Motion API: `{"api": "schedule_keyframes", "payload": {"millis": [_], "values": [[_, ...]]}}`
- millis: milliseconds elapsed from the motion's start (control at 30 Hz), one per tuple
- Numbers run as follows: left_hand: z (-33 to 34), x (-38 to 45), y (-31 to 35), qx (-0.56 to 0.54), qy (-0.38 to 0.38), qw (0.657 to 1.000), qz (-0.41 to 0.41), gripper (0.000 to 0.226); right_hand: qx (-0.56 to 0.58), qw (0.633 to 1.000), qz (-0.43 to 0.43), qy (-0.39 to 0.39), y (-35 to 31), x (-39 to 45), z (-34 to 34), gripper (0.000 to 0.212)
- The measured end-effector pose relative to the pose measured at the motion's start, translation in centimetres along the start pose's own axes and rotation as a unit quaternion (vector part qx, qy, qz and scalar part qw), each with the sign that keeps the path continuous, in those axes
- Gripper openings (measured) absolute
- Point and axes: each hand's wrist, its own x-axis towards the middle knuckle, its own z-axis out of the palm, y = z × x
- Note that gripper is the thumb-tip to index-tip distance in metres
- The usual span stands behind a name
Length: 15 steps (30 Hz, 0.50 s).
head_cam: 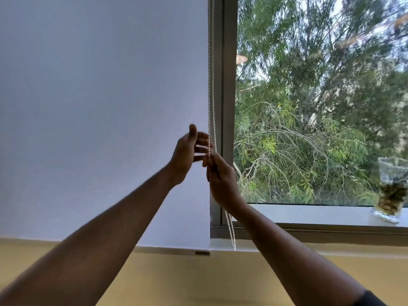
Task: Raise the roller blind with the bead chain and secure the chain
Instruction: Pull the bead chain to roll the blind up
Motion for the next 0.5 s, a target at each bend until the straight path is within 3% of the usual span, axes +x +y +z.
{"api": "schedule_keyframes", "payload": {"millis": [100,233,400,500], "values": [[-0.2,1.6,3.9,-0.011,-0.019,0.999,0.032,0.061,0.001,1.0,-0.006,-0.006,-0.6,0.2,0.9,0.023],[1.4,2.5,7.2,-0.023,-0.061,0.998,0.0,0.068,-0.012,1.0,-0.009,-0.005,-0.6,0.1,1.1,0.023],[2.6,2.3,8.4,-0.143,-0.078,0.986,-0.019,0.058,-0.014,1.0,-0.015,-0.007,-0.3,-0.2,1.2,0.024],[3.6,1.4,6.7,-0.154,-0.088,0.984,-0.013,0.058,-0.045,0.999,-0.004,-0.026,0.7,-1.0,0.8,0.026]]}}
